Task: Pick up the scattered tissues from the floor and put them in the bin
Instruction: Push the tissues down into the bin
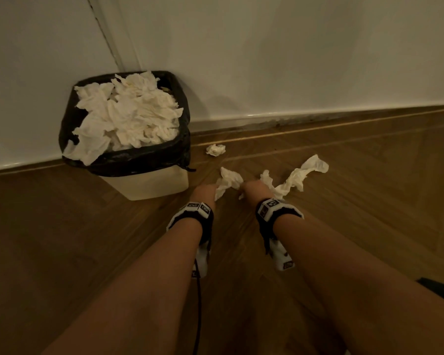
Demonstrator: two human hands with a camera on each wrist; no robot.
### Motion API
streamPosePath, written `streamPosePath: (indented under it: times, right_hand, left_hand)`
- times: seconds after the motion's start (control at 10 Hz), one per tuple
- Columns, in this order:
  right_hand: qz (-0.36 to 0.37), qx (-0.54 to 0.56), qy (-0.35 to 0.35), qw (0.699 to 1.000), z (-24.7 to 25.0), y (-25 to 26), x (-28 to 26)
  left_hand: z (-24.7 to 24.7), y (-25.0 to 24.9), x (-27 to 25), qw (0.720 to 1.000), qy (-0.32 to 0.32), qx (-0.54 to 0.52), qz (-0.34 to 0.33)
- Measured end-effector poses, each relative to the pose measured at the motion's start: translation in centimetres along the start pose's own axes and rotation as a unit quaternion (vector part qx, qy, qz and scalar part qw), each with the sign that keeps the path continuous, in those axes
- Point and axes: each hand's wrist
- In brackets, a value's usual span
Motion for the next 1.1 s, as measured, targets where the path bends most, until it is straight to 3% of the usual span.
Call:
streamPosePath:
  times: [0.1, 0.2, 0.4, 0.5, 0.6, 0.7, 0.8, 1.0, 1.1]
  right_hand:
    - [-0.092, 0.161, -0.09, 0.978, -0.2, -0.7, -0.2]
    - [-0.154, 0.437, -0.175, 0.869, -1.1, -1.4, -0.6]
    - [-0.187, 0.713, -0.101, 0.668, -0.6, -2.0, -1.3]
    - [-0.169, 0.863, -0.026, 0.475, -0.7, -2.6, -2.0]
    - [-0.129, 0.875, 0.02, 0.465, -0.8, -3.0, -2.3]
    - [-0.14, 0.824, -0.02, 0.548, -0.7, -2.9, -2.5]
    - [-0.163, 0.798, -0.063, 0.577, -0.9, -3.4, -2.4]
    - [-0.184, 0.731, -0.056, 0.655, -1.4, -4.0, -3.0]
    - [-0.172, 0.745, -0.05, 0.643, -1.9, -4.0, -3.2]
  left_hand:
    - [-1.2, 0.5, -0.4, 0.998, -0.061, -0.032, -0.007]
    - [-1.5, 0.4, -0.7, 0.991, -0.087, -0.1, -0.006]
    - [-1.1, -0.8, -1.1, 0.983, -0.106, -0.149, -0.012]
    - [-1.0, -1.1, -1.5, 0.977, -0.118, -0.176, 0.002]
    - [-1.2, -1.1, -1.8, 0.974, -0.124, -0.191, -0.005]
    - [-1.1, -1.2, -2.0, 0.972, -0.09, -0.219, 0.008]
    - [-1.0, -1.3, -1.8, 0.972, -0.093, -0.218, 0.012]
    - [-1.5, -1.2, -2.3, 0.942, -0.141, -0.304, -0.033]
    - [-1.3, -1.3, -2.8, 0.938, -0.161, -0.306, -0.023]
Point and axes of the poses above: each hand's wrist, its own x-axis towards the middle knuckle, its own z-axis out of the back of the hand, y = z × x, and after that the axes turned 10 degrees about -x, right-handed
